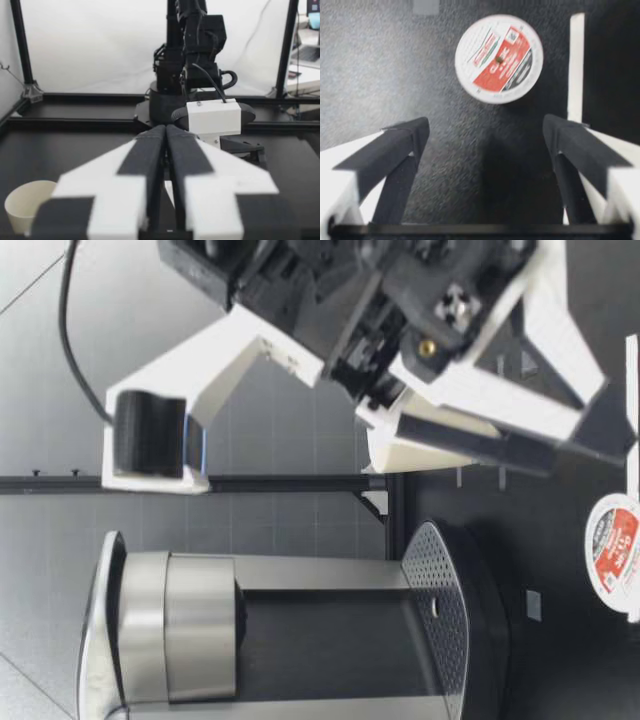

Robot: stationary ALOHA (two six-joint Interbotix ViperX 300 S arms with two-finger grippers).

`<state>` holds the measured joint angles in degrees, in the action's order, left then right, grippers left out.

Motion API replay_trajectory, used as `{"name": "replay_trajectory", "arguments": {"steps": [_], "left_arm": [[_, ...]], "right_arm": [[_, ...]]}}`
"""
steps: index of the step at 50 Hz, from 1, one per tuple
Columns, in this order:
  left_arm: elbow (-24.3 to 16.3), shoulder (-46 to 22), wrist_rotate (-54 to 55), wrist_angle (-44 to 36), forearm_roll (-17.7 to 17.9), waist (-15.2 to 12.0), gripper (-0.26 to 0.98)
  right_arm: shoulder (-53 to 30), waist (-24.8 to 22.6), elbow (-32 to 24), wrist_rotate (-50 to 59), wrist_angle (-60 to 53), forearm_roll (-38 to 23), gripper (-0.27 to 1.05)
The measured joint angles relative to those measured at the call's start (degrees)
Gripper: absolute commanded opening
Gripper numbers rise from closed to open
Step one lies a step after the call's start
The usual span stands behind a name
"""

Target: Place the coffee capsule inside the capsule container, then place the cup onto the center of the cup tray.

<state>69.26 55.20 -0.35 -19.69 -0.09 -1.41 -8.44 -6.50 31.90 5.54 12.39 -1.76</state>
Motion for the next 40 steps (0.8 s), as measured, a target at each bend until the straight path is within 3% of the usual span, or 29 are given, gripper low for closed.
{"name": "replay_trajectory", "arguments": {"steps": [40], "left_arm": [[0.0,0.4,-0.2,0.1,0.1,0.0,0.13]], "right_arm": [[-6.2,0.7,-6.4,-0.4,2.7,-4.5,0.96]]}}
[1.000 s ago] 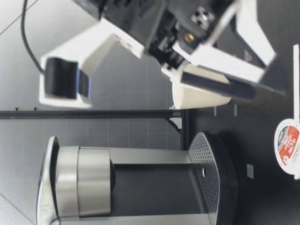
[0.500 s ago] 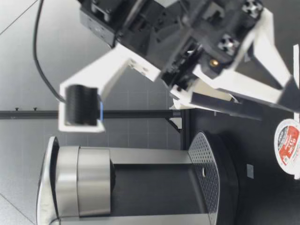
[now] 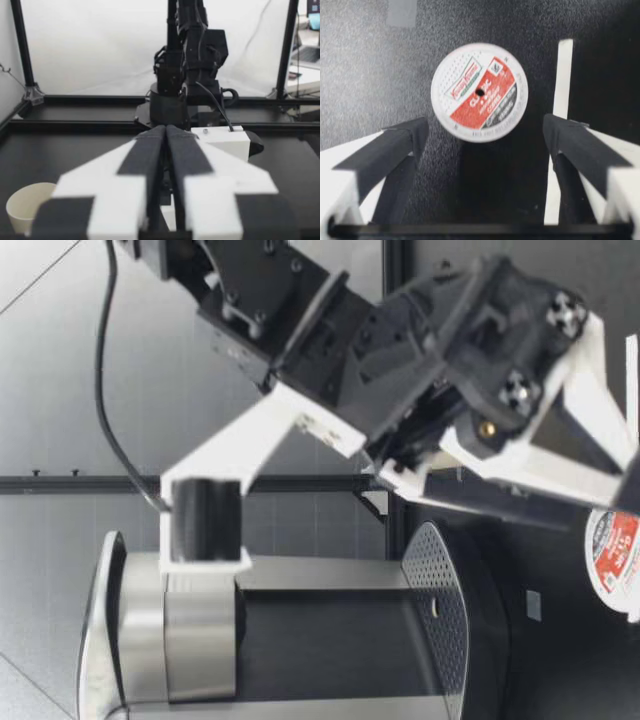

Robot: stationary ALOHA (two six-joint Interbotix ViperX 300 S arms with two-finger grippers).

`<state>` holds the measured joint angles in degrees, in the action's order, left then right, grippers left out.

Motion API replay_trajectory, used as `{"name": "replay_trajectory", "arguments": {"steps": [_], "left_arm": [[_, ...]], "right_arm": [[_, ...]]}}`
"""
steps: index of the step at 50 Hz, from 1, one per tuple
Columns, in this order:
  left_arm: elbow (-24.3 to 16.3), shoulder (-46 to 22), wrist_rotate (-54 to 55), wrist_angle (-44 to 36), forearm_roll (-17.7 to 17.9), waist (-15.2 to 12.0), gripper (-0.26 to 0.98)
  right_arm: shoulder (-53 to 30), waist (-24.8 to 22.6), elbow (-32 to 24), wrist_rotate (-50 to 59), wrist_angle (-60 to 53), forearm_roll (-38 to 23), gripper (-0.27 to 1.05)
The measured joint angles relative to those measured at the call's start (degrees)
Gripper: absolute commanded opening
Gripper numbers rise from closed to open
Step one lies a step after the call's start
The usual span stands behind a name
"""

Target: Place the coffee capsule inside the capsule container, then place the cup onto the center of the cup tray.

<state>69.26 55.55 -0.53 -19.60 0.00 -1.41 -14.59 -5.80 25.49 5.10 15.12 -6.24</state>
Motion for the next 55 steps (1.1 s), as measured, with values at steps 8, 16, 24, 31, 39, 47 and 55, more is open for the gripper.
{"name": "replay_trajectory", "arguments": {"steps": [8,16,24,31,39,47,55], "left_arm": [[0.0,0.0,0.2,0.0,-0.1,0.0,0.13],[0.0,0.0,0.2,0.0,0.0,0.0,0.13],[0.0,0.0,0.2,0.0,-0.1,0.0,0.13],[0.0,0.0,0.2,0.1,0.0,0.0,0.13],[0.0,0.0,0.2,0.1,-0.1,0.0,0.13],[0.0,0.0,0.2,0.1,0.0,0.0,0.13],[0.0,0.0,0.2,0.1,-0.1,0.0,0.13]], "right_arm": [[-1.2,0.0,-1.2,-0.1,0.1,0.0,0.96],[-2.2,0.0,-2.5,-0.1,0.1,0.0,0.96],[-3.0,0.0,-3.3,-0.1,0.1,0.0,0.96],[-3.3,0.0,-3.4,0.0,0.0,0.0,0.95],[-3.6,0.0,-3.5,0.2,0.1,0.0,0.86],[-4.0,0.0,-4.0,0.3,0.1,0.1,0.68],[-4.0,0.0,-4.1,0.4,0.2,0.1,0.53]]}}
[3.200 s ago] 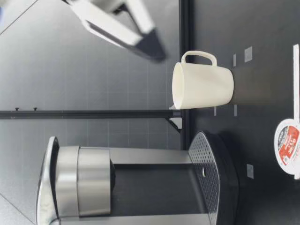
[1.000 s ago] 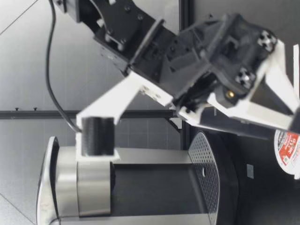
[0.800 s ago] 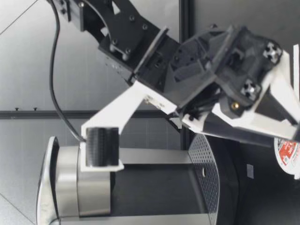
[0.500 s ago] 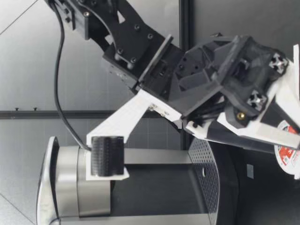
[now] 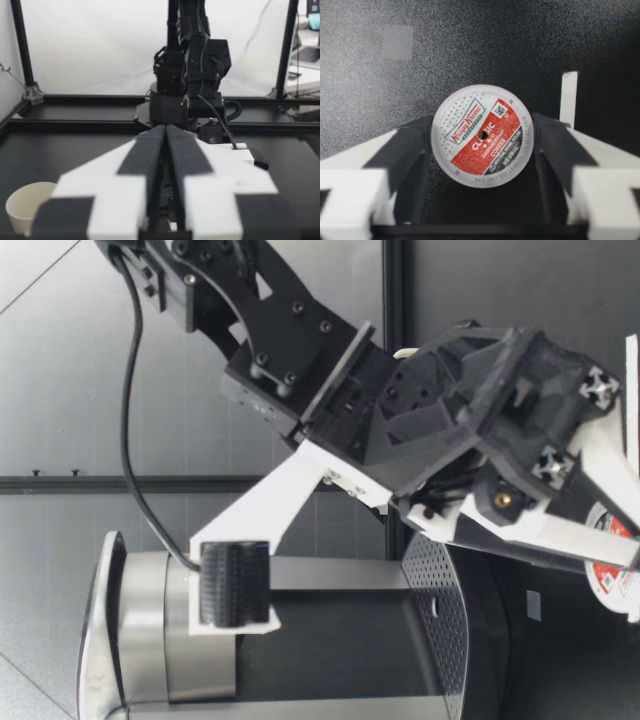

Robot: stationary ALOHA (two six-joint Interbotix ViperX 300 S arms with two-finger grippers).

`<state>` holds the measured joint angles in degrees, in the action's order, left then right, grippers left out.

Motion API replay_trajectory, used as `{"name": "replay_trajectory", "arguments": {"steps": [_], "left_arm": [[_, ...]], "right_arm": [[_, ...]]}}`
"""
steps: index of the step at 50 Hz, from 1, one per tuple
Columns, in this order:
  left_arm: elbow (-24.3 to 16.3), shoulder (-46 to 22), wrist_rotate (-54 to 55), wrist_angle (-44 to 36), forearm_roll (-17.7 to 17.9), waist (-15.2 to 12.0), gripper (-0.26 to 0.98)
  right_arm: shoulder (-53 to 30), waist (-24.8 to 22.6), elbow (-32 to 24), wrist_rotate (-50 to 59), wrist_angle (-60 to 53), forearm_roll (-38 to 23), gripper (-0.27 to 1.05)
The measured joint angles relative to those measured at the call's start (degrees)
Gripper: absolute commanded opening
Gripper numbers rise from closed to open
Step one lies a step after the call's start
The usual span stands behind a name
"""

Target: Place the coffee capsule inside the capsule container, then place the cup onto the center of the cup tray.

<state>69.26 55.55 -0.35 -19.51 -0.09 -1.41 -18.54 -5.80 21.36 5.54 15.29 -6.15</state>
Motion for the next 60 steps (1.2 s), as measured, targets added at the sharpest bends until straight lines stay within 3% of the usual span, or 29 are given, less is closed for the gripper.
{"name": "replay_trajectory", "arguments": {"steps": [18,27,37,43,54,60], "left_arm": [[-0.9,-3.2,0.8,0.1,0.5,0.0,0.13],[-6.6,-10.9,0.4,0.2,1.5,-1.5,0.13],[-13.7,-20.0,0.1,0.2,1.6,-4.8,0.13],[-17.2,-24.3,0.0,0.2,1.6,-5.3,0.13],[-17.7,-30.3,0.5,-0.2,1.6,-5.5,0.13],[-17.1,-32.6,0.5,-5.3,1.6,-5.5,0.13]], "right_arm": [[3.7,0.0,1.7,1.1,-0.5,0.8,0.53],[10.8,0.4,7.6,3.3,-8.1,1.4,0.53],[18.0,0.9,17.8,5.9,-24.4,1.5,0.53],[21.8,1.1,23.1,5.2,-32.6,1.5,0.53],[27.1,2.0,27.2,2.5,-35.2,0.9,0.53],[29.0,2.1,27.9,-0.8,-35.2,0.9,0.53]]}}
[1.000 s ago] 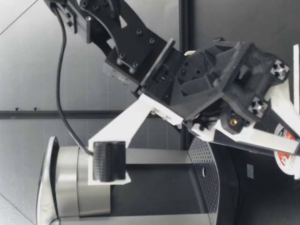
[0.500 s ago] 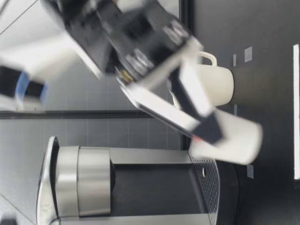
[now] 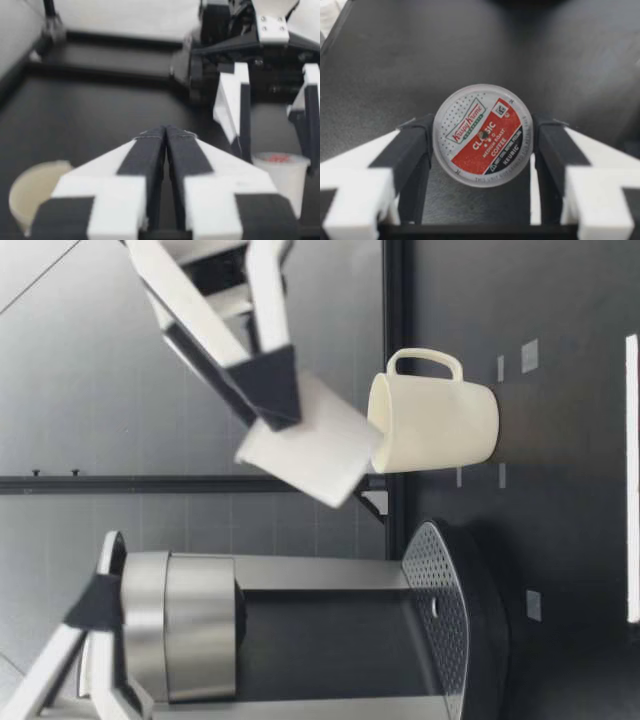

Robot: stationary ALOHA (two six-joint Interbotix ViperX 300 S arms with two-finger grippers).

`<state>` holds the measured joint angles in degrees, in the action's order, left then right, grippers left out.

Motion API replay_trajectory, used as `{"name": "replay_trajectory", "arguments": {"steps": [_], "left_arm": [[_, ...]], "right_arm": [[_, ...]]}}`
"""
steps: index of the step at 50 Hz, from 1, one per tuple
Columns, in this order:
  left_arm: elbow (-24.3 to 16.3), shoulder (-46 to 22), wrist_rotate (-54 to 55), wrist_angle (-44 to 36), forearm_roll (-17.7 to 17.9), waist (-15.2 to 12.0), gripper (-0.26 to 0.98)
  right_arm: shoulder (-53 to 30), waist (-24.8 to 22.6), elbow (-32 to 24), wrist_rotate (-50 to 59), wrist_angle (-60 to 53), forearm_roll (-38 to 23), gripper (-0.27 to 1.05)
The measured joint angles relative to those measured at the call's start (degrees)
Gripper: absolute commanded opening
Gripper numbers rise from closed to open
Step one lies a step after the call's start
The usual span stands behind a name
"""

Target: Place the coffee capsule inside the capsule container, then place the cup onto the center of the cup tray.

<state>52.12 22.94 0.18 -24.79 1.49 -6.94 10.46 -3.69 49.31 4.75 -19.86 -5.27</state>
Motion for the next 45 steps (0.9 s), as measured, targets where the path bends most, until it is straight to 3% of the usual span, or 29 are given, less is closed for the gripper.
{"name": "replay_trajectory", "arguments": {"steps": [9,18,26,35,40,45], "left_arm": [[1.1,-3.2,0.2,-11.9,0.0,0.0,0.13],[-2.8,-6.8,-0.3,-3.2,1.9,-0.3,0.13],[-11.4,-10.0,-1.7,17.3,2.1,-1.5,0.13],[-25.4,-14.1,-3.6,47.2,-0.4,-1.8,0.13],[-33.1,-16.9,-3.2,63.4,-3.3,-1.8,0.13],[-40.7,-20.1,-0.4,77.9,-9.0,-1.2,0.13]], "right_arm": [[0.5,-0.1,0.3,-3.2,-0.1,0.0,0.53],[2.0,0.0,1.9,-3.9,-0.1,0.0,0.53],[5.4,0.5,4.7,-5.2,-0.1,0.0,0.53],[10.9,2.0,8.5,-7.5,-0.1,0.0,0.53],[13.3,3.0,9.8,-8.3,-0.2,0.0,0.53],[15.1,3.9,11.0,-8.6,-0.2,0.0,0.53]]}}
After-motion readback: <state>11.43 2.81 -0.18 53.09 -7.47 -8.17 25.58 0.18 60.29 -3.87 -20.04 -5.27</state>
